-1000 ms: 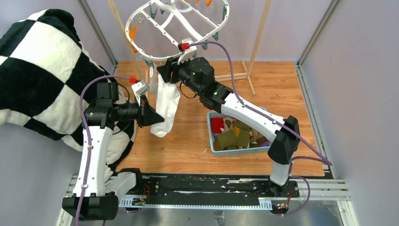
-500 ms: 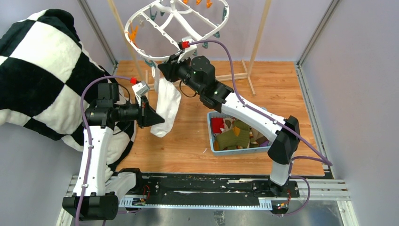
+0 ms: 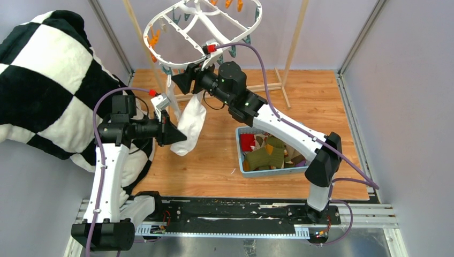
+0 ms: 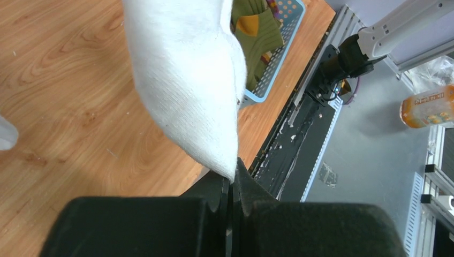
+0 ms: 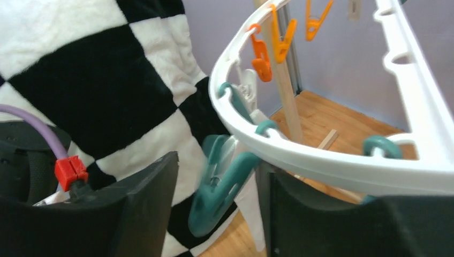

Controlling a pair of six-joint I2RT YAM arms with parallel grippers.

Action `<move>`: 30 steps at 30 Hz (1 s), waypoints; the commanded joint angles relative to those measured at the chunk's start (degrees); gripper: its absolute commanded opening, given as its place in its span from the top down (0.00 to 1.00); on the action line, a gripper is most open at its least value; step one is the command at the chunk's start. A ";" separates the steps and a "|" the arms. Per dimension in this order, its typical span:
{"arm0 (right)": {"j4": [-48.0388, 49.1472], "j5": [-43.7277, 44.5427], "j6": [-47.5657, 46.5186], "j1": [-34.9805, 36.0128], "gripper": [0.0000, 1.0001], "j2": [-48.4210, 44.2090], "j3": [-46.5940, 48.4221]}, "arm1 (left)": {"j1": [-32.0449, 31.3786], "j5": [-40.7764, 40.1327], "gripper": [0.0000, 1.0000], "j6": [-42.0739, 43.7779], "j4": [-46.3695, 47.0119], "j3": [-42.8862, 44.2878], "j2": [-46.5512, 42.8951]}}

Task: Remove the socks clipped to the hanger
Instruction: Remove the sock from the hanger.

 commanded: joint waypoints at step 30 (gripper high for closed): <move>15.62 -41.48 9.55 -0.39 0.01 -22.88 -41.81 | -0.59 2.48 1.00 -1.09 -0.48 2.26 -4.91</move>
